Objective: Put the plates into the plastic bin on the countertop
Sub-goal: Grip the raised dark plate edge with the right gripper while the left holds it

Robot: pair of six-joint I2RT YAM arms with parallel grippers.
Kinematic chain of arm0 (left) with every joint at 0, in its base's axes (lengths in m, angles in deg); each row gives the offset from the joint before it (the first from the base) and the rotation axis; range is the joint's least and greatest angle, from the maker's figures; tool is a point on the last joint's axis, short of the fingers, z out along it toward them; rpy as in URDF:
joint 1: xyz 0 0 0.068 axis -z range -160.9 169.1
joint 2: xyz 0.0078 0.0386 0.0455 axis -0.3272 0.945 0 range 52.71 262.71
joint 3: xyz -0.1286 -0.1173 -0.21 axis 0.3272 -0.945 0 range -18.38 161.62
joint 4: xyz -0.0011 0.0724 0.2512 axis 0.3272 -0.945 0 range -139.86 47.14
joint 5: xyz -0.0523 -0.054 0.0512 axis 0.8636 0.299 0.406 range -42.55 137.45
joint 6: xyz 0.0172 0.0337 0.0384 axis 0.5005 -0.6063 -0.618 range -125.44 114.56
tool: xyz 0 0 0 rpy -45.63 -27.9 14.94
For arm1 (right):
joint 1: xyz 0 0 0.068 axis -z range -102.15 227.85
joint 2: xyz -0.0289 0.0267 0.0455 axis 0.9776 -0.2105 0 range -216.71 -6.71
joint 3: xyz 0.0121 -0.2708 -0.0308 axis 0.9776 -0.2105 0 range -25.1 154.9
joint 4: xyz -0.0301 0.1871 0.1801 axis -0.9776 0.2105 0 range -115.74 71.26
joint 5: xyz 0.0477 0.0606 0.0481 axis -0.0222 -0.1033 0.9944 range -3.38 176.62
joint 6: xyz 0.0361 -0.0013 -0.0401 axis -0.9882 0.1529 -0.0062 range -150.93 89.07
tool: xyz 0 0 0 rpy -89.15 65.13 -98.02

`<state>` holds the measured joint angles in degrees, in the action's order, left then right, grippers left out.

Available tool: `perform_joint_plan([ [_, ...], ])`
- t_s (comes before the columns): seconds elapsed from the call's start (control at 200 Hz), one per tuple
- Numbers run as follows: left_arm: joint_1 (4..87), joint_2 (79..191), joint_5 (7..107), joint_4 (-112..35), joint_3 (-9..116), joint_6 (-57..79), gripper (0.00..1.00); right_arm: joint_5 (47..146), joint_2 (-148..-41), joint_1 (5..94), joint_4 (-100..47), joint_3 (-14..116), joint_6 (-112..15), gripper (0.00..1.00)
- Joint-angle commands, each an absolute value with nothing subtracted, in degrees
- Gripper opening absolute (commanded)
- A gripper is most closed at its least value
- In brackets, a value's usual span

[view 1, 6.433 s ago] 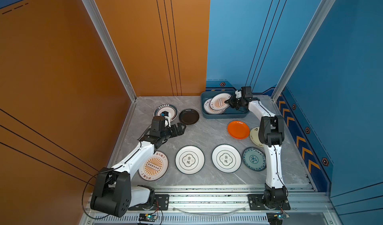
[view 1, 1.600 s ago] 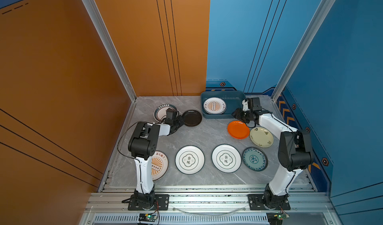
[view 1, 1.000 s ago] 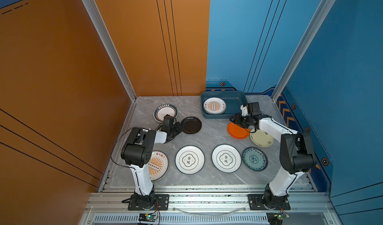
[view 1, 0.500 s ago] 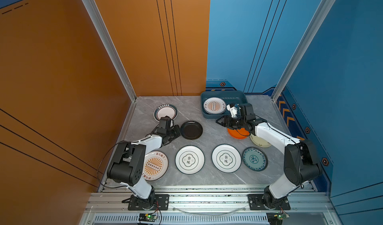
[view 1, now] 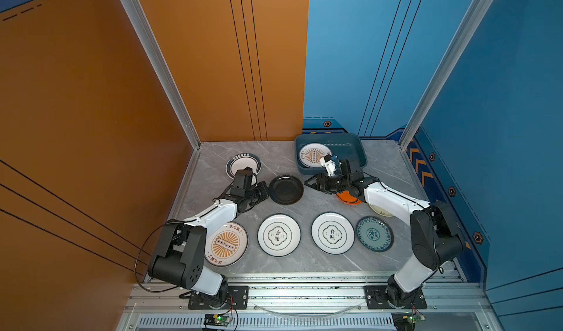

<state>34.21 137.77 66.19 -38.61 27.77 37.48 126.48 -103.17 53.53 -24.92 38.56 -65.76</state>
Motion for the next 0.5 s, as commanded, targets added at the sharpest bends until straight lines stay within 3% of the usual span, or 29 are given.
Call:
perform_joint_plan([
  [0.0,35.16,136.12,67.86,-39.86,30.20,36.66,0.00,125.47,-104.60,52.48,-25.83,39.14,-66.68,0.61],
  [0.35,38.32,137.69,67.40,-39.35,32.88,37.36,0.00,126.90,-109.75,51.13,-31.50,39.99,-71.51,0.60],
  [0.496,39.20,138.63,67.18,-39.30,33.91,37.36,0.00,128.36,-111.36,50.60,-34.57,39.99,-73.83,0.51],
])
